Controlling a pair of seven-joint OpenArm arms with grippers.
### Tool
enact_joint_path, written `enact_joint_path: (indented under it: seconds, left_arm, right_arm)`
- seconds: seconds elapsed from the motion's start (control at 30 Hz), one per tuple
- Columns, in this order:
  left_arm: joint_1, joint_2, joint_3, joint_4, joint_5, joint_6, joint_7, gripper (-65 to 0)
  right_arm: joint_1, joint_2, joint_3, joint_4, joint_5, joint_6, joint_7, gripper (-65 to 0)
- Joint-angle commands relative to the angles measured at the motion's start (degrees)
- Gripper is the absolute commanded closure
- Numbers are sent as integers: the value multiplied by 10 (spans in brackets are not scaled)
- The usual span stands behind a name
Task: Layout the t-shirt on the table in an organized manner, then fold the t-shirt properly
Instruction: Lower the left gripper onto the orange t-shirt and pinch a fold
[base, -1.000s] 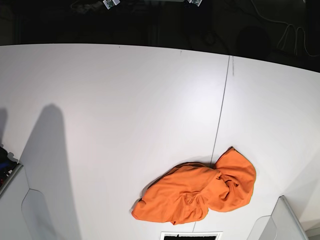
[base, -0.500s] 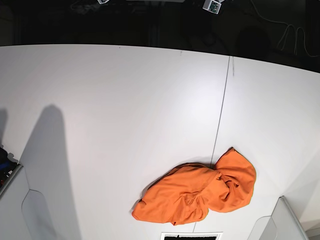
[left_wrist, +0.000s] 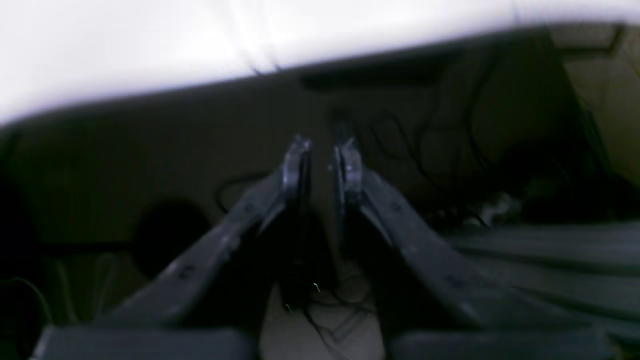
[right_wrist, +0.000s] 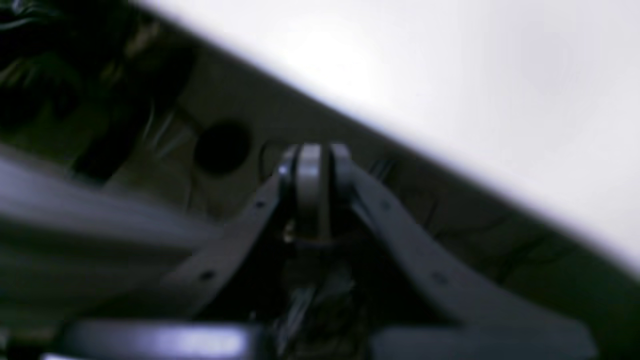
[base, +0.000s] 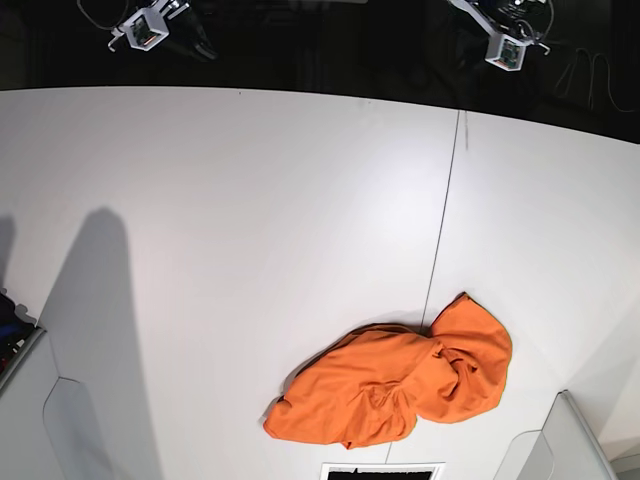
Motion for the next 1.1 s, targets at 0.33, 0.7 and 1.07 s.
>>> enact_joint_path:
  seconds: [0.33, 0.7, 1.07]
  left_arm:
    - [-99, -107, -51, 66, -72, -5, 8, -306]
    - [-383, -153, 75, -42, -71, 26, 58, -361]
    - [-669, -95, 240, -398, -7, 38, 43, -361]
  right_arm:
    - [185, 6, 30, 31, 62, 1, -87, -48]
    - [285, -5, 30, 25, 60, -91, -184, -48]
    - [282, -56, 30, 25, 60, -166, -186, -48]
